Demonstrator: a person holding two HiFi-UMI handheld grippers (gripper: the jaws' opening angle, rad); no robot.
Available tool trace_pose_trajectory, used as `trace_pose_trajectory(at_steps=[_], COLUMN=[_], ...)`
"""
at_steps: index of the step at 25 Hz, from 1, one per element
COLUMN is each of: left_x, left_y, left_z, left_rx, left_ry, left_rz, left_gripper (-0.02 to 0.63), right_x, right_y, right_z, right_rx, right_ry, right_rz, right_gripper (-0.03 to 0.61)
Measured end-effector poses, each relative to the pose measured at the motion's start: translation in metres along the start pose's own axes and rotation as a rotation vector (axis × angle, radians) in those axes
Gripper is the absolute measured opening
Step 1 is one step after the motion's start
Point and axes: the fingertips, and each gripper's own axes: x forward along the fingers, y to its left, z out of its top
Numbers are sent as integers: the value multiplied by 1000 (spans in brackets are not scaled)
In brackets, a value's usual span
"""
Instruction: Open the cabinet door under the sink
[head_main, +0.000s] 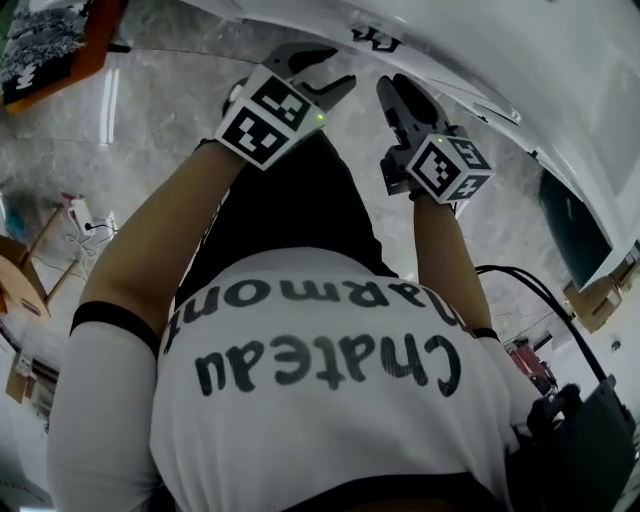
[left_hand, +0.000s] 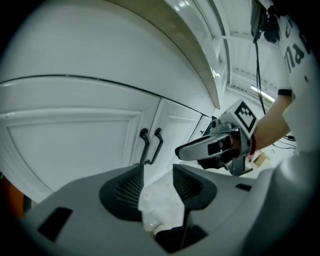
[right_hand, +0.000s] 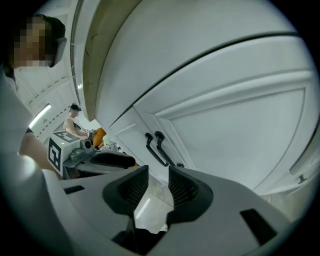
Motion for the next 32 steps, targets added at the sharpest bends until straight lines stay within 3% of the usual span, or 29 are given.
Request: trace_pose_trajectory(at_steps=[5,8,11,19,24,32], left_x=[24,36,43,45,44,51], left_y=[23,22,21,26,26,37], left_z=[-3,1,9,9,9,18], left_rx=[20,76,84,164,116,106], left_ry=[-1,9,-5,4,9,27], left_rz=[29,-6,-37,8,11,46], left_gripper=[181,179,121,92,92,91], right_x=[30,41,47,51,51,50], right_y=[-4,-5,-8,-8,-6,-7], right_z=[7,14,21,25,24,25], right_rx=[-66,-103,-132,-111,-84,-86], right_ry=[-20,-24,-23,3,5,7], right_rz=[29,39,42,42,33,23], right_gripper=[118,118,117,114,114,104])
